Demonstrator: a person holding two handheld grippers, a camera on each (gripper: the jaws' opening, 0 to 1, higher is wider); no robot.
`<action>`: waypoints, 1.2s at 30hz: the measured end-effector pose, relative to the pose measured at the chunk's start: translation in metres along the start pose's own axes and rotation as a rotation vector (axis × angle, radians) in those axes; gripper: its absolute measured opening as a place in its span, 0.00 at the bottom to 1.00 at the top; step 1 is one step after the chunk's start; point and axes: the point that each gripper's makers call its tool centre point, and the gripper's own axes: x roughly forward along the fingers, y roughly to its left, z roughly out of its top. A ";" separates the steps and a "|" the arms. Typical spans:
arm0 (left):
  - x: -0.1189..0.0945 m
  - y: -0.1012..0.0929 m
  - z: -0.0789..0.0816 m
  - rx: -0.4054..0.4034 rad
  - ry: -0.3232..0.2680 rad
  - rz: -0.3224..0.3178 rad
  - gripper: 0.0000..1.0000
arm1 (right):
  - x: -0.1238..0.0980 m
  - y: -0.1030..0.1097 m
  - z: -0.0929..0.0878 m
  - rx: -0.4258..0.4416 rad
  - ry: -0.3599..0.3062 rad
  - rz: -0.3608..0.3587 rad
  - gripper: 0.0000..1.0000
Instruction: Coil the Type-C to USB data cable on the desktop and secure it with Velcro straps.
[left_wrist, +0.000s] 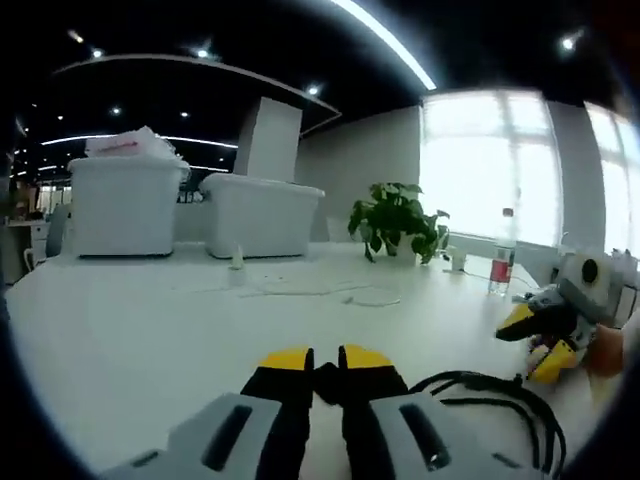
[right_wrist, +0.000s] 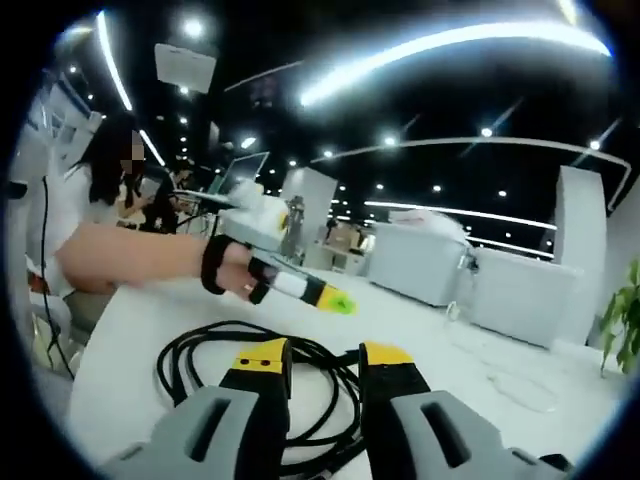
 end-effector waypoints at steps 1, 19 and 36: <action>0.003 -0.002 -0.001 -0.009 -0.010 -0.016 0.04 | 0.004 0.009 0.000 -0.046 0.014 0.057 0.25; 0.022 0.000 -0.042 0.031 0.109 -0.034 0.03 | 0.048 0.024 -0.018 -0.237 0.071 0.259 0.15; 0.022 -0.010 -0.054 0.061 0.161 -0.052 0.03 | 0.052 0.029 -0.034 -0.351 0.130 0.279 0.09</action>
